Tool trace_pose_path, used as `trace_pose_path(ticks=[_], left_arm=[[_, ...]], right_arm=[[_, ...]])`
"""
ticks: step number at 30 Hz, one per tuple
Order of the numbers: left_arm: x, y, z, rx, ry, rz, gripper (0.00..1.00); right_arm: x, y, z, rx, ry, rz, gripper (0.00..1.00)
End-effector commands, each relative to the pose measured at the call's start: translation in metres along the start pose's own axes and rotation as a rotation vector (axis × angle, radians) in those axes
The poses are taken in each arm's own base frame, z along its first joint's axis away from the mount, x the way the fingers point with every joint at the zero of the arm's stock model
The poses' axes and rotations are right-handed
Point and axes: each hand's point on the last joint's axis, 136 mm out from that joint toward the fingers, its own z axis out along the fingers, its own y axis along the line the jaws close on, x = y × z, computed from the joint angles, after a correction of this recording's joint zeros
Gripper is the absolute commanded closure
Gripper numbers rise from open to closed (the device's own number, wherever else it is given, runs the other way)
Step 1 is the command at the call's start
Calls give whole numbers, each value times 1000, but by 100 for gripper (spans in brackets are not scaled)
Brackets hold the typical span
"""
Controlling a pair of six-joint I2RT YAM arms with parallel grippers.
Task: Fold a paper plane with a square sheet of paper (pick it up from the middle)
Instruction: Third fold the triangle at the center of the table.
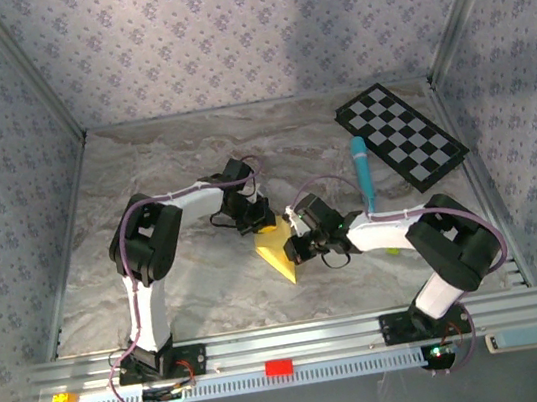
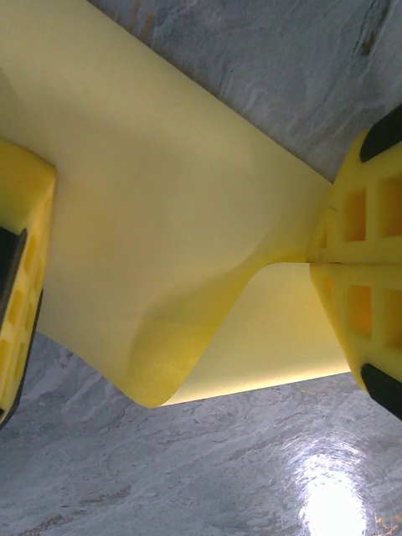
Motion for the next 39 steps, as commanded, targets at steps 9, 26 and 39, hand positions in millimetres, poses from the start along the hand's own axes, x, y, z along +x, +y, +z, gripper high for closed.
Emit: trace_pose_path(ticks=[9, 26, 39], left_arm=[[9, 23, 10, -86, 23, -29, 93], [10, 24, 10, -89, 22, -32, 93], [9, 24, 9, -91, 19, -32, 94]], right_arm=[[0, -5, 6, 49, 17, -7, 99], [-2, -4, 2, 65, 10, -14, 99], [-6, -2, -1, 68, -5, -17, 99]])
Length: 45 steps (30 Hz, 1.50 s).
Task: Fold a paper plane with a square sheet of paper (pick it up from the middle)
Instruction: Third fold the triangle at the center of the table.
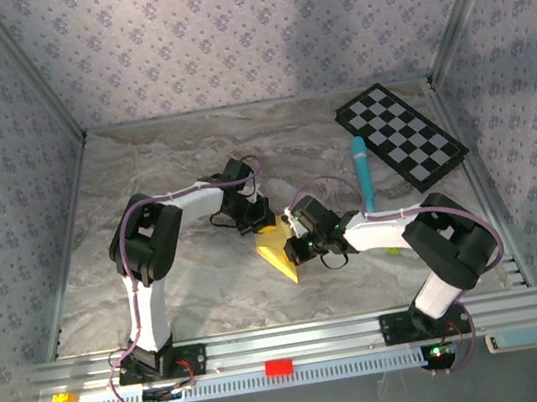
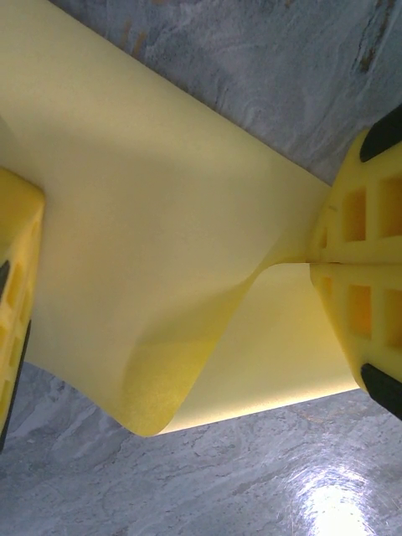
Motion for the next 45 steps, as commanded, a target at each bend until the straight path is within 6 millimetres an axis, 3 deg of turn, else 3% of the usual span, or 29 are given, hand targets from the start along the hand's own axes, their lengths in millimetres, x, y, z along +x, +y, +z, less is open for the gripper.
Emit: trace_pose_path(ticks=[1, 15, 45], left_arm=[[9, 24, 9, -91, 19, -34, 93], [9, 24, 9, -92, 18, -34, 94], [9, 25, 9, -93, 17, -37, 94]], right_arm=[[-9, 3, -6, 14, -23, -15, 99], [-10, 6, -12, 17, -40, -23, 99], [2, -7, 3, 63, 17, -1, 99]])
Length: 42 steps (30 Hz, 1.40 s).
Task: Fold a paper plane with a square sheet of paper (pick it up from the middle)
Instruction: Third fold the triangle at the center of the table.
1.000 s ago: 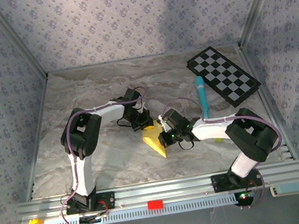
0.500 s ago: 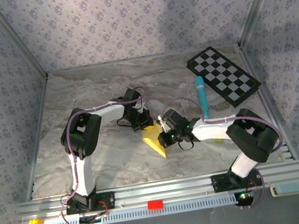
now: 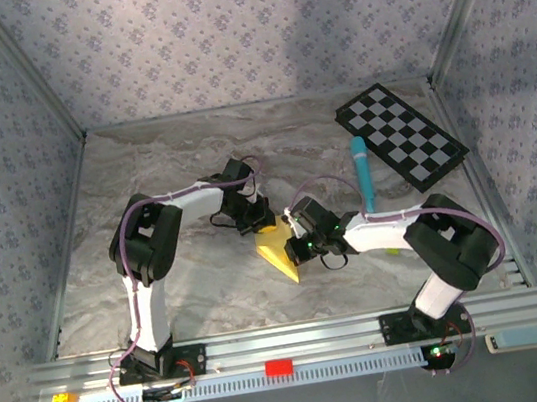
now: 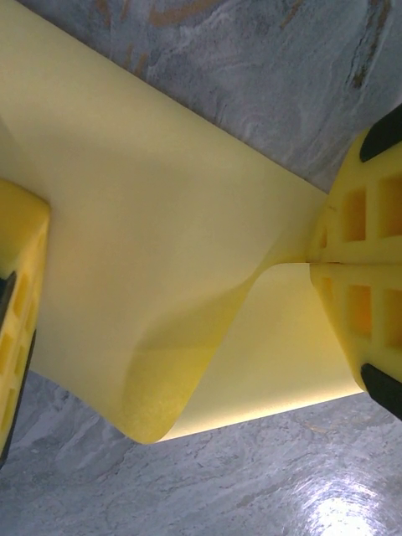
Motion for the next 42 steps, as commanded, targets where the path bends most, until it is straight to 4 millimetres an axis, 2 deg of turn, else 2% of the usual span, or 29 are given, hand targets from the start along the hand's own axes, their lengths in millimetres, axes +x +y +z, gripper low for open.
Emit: trace_pose_path(ticks=[1, 7, 11, 14, 17, 20, 24, 27, 31, 34, 37, 42], left_arm=[[9, 24, 9, -92, 17, -34, 94], [7, 21, 7, -88, 8, -28, 94], [-2, 10, -2, -79, -22, -5, 91], [-17, -3, -19, -81, -85, 19, 85], [-31, -19, -44, -58, -170, 32, 73], [-34, -31, -66, -27, -221, 20, 65], [-21, -30, -84, 1, -260, -10, 64], [-5, -29, -92, 55, -280, -42, 74], [21, -37, -90, 198, -277, -77, 88], [41, -40, -89, 287, -289, -89, 95], [55, -40, -84, 338, -301, -97, 100], [69, -31, -68, 365, -293, -124, 100]], right_arm=[[4, -4, 4, 32, 30, 6, 100], [11, -8, 8, 47, 51, 13, 100], [12, -8, 7, 49, 46, 12, 100], [10, -7, 7, 47, 43, 13, 100], [10, -6, 7, 42, 37, 15, 100], [11, -6, 7, 42, 32, 20, 100], [11, -6, 7, 39, 30, 25, 100], [11, -6, 7, 36, 26, 28, 100], [10, -5, 7, 36, 24, 31, 100], [10, -6, 7, 36, 25, 32, 100], [10, -6, 7, 38, 26, 34, 100], [11, -7, 9, 44, 34, 36, 100]])
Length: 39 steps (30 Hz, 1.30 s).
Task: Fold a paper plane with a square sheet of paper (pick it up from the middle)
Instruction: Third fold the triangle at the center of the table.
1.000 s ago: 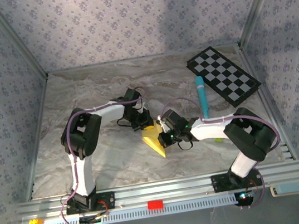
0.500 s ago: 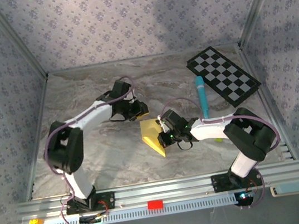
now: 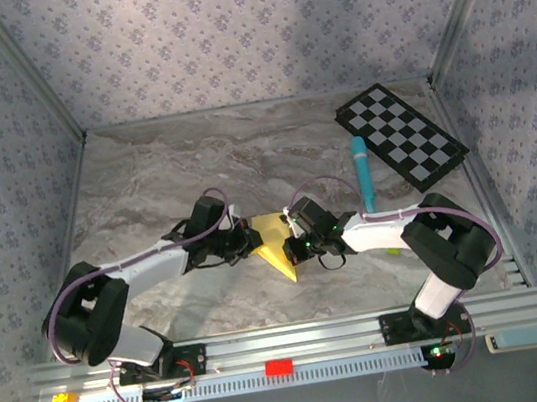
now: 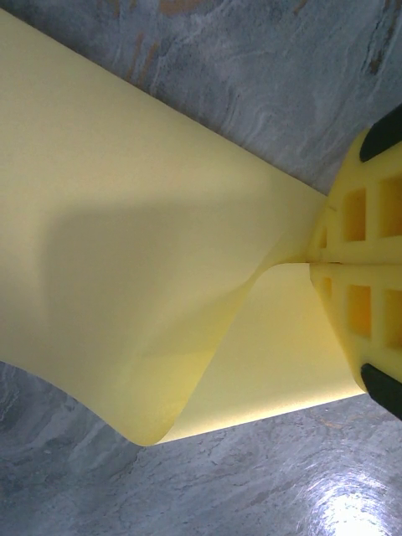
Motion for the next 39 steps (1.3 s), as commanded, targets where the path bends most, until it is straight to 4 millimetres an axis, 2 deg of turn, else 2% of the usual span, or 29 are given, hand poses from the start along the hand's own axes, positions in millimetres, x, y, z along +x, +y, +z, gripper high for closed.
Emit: trace_pose_path(ticks=[1, 8, 20, 39], left_arm=[[-2, -24, 1, 121, -25, 10, 100], [7, -10, 19, 92, 5, 7, 100], [15, 8, 37, 54, 37, -8, 100], [16, 30, 39, -24, 22, -11, 100]], right_arm=[[13, -10, 6, 41, 41, 16, 100], [12, -10, 6, 44, 42, 19, 100], [14, -11, 5, 48, 44, 16, 100], [16, -12, 5, 52, 45, 21, 100]])
